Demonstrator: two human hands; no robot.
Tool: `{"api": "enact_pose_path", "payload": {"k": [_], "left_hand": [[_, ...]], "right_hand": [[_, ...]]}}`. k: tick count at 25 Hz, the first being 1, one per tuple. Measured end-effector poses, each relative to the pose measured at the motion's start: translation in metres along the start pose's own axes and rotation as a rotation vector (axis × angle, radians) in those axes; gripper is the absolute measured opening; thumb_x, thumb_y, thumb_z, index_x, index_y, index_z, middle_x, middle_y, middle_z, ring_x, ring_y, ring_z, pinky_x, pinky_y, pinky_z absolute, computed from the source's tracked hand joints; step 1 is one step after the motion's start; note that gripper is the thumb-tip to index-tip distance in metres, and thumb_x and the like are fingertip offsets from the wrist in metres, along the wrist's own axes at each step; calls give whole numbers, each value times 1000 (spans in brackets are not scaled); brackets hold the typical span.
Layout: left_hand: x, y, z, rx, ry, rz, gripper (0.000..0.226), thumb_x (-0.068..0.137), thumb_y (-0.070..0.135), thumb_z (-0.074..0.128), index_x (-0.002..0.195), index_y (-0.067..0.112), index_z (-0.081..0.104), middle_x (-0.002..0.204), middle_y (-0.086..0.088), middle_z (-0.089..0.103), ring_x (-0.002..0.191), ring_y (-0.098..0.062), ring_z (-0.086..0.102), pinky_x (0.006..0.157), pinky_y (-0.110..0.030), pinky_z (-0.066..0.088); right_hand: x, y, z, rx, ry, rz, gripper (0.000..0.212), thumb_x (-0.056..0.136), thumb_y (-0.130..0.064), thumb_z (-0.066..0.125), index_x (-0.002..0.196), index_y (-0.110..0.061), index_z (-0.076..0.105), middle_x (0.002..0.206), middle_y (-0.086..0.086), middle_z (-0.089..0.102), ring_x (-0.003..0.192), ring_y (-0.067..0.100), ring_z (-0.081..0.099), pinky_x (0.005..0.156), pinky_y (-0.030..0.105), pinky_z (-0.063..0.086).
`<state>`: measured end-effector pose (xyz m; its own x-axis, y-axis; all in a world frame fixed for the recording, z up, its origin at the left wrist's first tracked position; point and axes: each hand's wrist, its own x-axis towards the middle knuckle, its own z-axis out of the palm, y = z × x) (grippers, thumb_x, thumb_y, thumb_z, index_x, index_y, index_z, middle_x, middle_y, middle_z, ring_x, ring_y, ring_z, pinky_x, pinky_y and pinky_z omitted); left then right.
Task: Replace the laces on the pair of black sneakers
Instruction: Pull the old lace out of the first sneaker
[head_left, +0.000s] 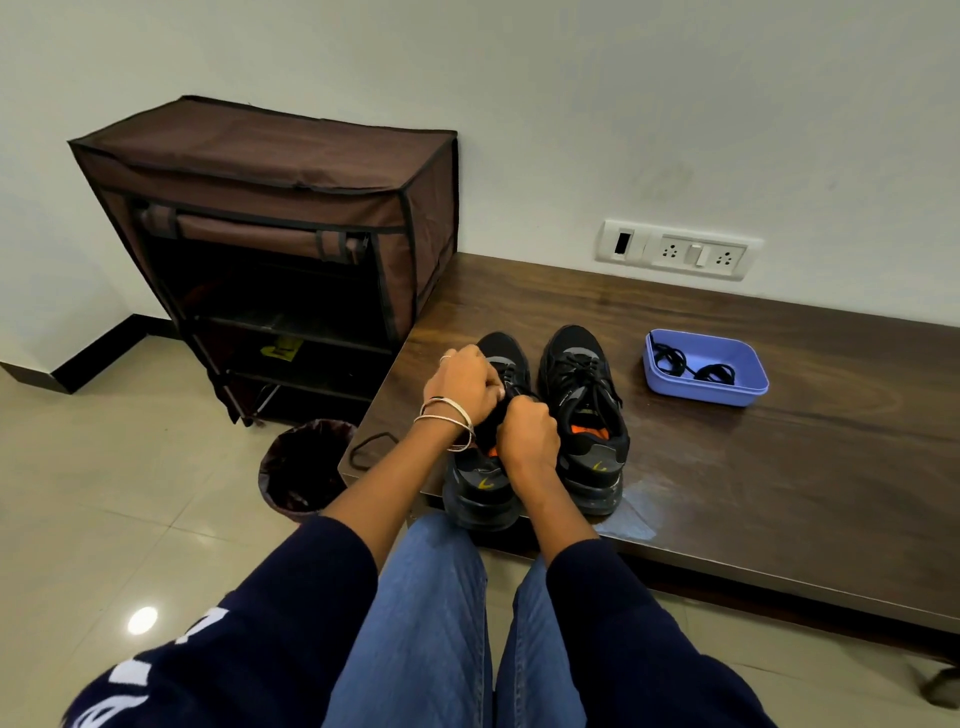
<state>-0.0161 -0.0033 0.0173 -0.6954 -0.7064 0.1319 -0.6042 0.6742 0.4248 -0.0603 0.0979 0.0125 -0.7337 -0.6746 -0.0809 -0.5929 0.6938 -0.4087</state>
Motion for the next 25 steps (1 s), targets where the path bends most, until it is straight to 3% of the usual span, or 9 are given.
{"api": "enact_pose_path", "payload": {"k": [3,6,10,11,13,15,17,20,25], "left_hand": [[-4,-7,-4,-770,99,-313,10,81,2,68,75,7,74,88,-3,71,89,-16,67,93,-32,50],[-11,-5,-24,-1607,193,-440,29,93,-9,42,70,1,56,71,-9,67,65,-20,69,74,-35,57],[-11,-1,-32,-1863,220,-441,28,96,1,34,71,8,44,64,-9,50,48,-20,50,53,-30,50],[-10,0,-27,-1798,186,-470,26,96,7,38,71,11,44,63,-8,47,44,-17,44,48,-27,43],[-7,-2,-14,-1290,156,-442,20,91,24,56,73,16,52,62,-4,52,45,-13,44,48,-27,38],[-5,-6,-8,-621,111,-265,11,82,31,70,82,21,66,68,1,62,62,-11,57,63,-30,47],[-6,-2,-9,-203,-12,-99,18,83,31,71,97,20,73,86,-1,70,87,-16,64,80,-29,50],[-6,6,-11,-42,-62,-70,20,89,30,64,103,19,75,113,-5,66,107,-26,61,87,-36,50],[-8,12,-1,110,-37,-163,30,96,30,46,112,14,66,118,-12,57,106,-38,57,87,-43,48]], "right_hand": [[-3,-1,-3,2,-14,-11,27,97,-13,49,117,3,56,114,19,62,105,36,62,71,36,47],[-3,-2,-4,-14,0,-20,26,97,-10,49,117,4,56,115,19,63,105,36,63,74,37,50],[-5,-3,-5,-18,-8,-19,24,97,-8,49,117,3,56,114,19,63,104,35,63,73,37,49],[-5,-3,-5,-18,-8,-21,23,97,-8,49,116,3,56,114,19,63,104,35,63,74,37,50],[-5,-3,-7,-17,-13,-22,25,97,-11,49,117,2,56,116,19,62,107,36,62,76,38,49],[-3,-1,-5,-10,-26,-20,26,96,-13,51,118,1,56,116,18,61,108,36,60,74,37,47],[0,0,-1,-12,-19,-17,26,96,-14,51,117,-1,57,115,17,62,106,36,61,72,38,47],[4,2,5,-15,13,0,24,98,-13,48,117,0,57,113,18,63,104,36,62,70,37,46],[5,2,8,-27,31,-4,22,98,-8,45,114,0,57,112,19,64,102,36,63,67,36,45]]}}
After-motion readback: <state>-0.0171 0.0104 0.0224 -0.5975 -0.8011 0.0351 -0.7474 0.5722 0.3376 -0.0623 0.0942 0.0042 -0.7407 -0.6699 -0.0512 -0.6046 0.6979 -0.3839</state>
